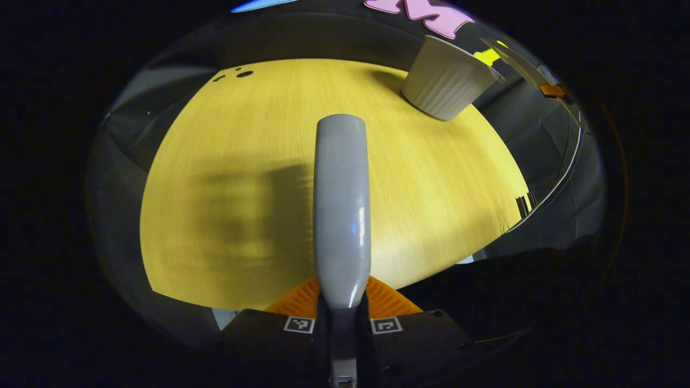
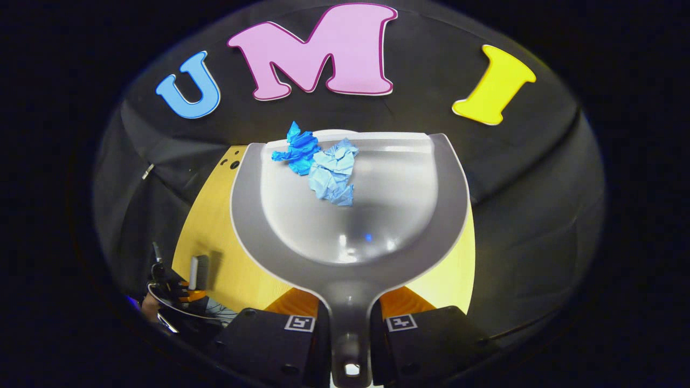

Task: Pick up the small broom and dustpan from the desktop, sweep the trash into the dustpan with the broom, and then empty the trash into the garbage bin.

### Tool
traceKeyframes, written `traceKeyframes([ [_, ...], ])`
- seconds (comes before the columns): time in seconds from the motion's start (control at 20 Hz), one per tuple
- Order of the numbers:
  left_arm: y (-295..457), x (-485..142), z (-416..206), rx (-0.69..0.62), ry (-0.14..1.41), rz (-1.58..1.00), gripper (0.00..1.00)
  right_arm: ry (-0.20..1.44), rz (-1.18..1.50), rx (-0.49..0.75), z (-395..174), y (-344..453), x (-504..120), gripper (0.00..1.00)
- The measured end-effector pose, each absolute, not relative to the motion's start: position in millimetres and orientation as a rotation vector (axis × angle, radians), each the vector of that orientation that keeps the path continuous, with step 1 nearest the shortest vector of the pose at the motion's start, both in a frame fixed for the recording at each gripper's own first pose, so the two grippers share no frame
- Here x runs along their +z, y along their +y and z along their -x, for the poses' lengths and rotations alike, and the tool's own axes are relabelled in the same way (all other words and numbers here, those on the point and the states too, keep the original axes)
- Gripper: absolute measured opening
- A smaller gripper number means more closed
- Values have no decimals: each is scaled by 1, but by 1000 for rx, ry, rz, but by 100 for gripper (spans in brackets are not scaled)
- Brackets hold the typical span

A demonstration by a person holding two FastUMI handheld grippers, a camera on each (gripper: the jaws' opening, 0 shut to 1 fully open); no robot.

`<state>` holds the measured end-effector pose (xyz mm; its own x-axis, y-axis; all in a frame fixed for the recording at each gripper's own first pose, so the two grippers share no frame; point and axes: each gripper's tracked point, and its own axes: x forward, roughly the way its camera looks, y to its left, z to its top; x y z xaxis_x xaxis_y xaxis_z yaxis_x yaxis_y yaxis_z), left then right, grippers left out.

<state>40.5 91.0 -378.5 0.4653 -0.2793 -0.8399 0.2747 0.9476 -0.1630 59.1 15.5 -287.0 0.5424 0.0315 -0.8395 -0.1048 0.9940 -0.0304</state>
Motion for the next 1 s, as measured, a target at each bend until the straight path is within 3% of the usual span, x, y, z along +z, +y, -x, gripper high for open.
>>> traceKeyframes([
  [0.3, 117, -341, -70, -291, 966, 11, 24, 951, 135, 56, -117, 20, -312, 33],
  [0.6, 118, -320, -83, -296, 941, -31, 24, 878, 285, -78, -153, -8, -330, 33],
  [1.0, 94, -321, -92, -322, 949, 12, 24, 754, 726, -169, -169, -36, -331, 33],
])
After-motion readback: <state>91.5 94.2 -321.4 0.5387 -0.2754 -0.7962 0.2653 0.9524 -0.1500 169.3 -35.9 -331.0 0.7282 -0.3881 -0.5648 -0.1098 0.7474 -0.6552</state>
